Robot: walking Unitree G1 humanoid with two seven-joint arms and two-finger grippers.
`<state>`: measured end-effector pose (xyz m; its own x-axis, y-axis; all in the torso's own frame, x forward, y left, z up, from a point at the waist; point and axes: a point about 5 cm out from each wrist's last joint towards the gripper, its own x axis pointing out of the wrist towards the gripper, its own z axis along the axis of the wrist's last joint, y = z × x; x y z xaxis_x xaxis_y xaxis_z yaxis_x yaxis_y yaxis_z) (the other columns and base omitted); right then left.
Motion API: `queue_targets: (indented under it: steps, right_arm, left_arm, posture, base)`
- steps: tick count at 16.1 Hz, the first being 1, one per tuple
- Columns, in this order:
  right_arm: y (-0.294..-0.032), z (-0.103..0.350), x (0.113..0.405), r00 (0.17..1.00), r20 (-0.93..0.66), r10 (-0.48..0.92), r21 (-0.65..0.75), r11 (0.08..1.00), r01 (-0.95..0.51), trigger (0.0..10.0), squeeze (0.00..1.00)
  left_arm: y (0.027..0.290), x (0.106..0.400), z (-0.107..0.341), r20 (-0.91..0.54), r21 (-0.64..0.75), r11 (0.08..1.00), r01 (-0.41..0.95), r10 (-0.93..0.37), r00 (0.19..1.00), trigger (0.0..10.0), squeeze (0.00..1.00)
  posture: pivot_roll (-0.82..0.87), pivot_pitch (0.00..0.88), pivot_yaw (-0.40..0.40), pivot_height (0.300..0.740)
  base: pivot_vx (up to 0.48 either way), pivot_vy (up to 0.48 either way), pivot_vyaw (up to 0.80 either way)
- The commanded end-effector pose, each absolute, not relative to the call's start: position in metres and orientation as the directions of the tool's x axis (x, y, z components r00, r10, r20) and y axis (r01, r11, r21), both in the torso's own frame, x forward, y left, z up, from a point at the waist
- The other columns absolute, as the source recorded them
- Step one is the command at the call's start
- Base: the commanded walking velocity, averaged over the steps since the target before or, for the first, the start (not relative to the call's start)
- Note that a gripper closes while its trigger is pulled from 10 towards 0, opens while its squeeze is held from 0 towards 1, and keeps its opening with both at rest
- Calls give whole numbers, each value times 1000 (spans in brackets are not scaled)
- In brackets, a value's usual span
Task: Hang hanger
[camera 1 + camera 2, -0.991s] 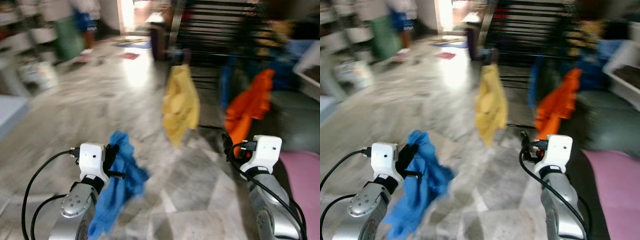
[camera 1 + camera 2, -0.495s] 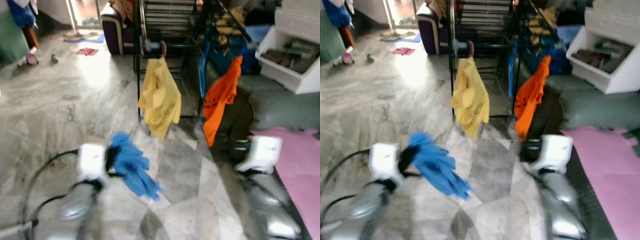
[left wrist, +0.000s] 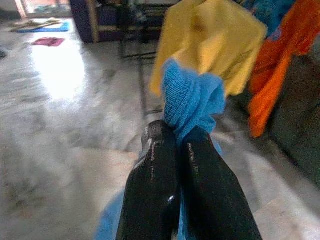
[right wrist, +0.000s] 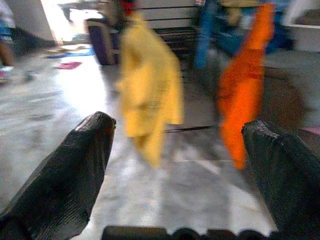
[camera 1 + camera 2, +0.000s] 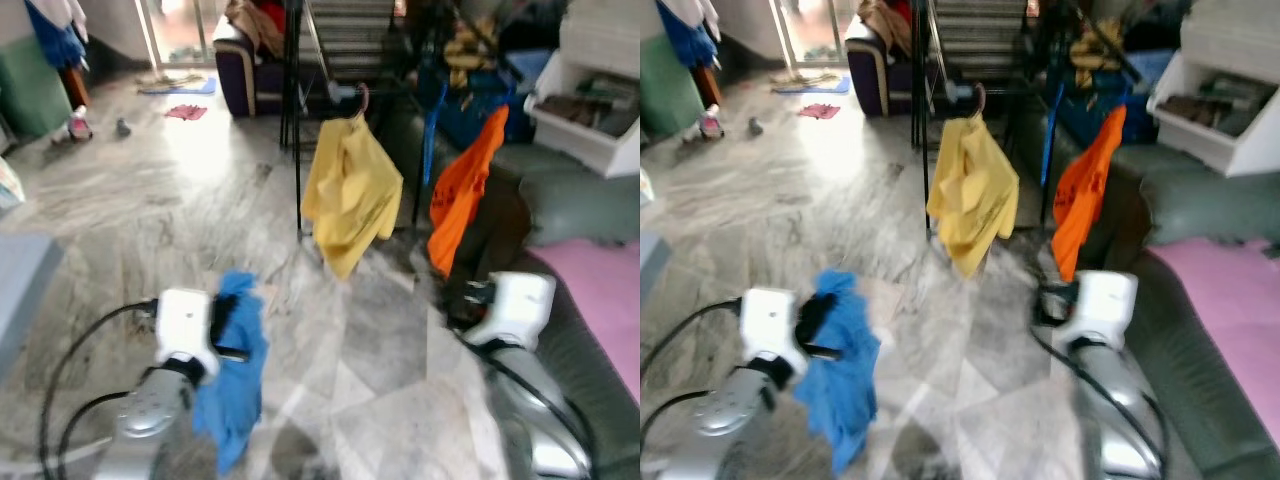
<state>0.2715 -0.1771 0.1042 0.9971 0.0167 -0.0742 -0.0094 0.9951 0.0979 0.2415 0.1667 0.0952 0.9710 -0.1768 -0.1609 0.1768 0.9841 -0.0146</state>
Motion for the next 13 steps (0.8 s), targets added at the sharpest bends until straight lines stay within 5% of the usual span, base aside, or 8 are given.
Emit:
queue_targets:
  steps: [1, 10, 13]
  right_arm:
    - [-186, 110, 273, 998, -54, -12, 82, 996, 16, 10000, 0]
    - [-186, 104, 266, 996, -91, -9, 64, 998, 15, 10000, 0]
    - [-183, 104, 252, 997, -58, 43, -71, 996, -47, 10000, 0]
  left_arm:
    - [160, 244, 100, -137, -10, 982, 187, -187, 973, 10000, 0]
    - [164, 242, 98, -106, -10, 986, 166, -166, 980, 10000, 0]
    - [184, 237, 92, -103, -9, 998, 64, -65, 993, 10000, 0]
  posture:
    - [48, 54, -36, 740]
    - [39, 53, -32, 740]
    - [28, 56, -31, 740]
  base:
    - [0, 0, 0]
    - [0, 0, 0]
    - [0, 0, 0]
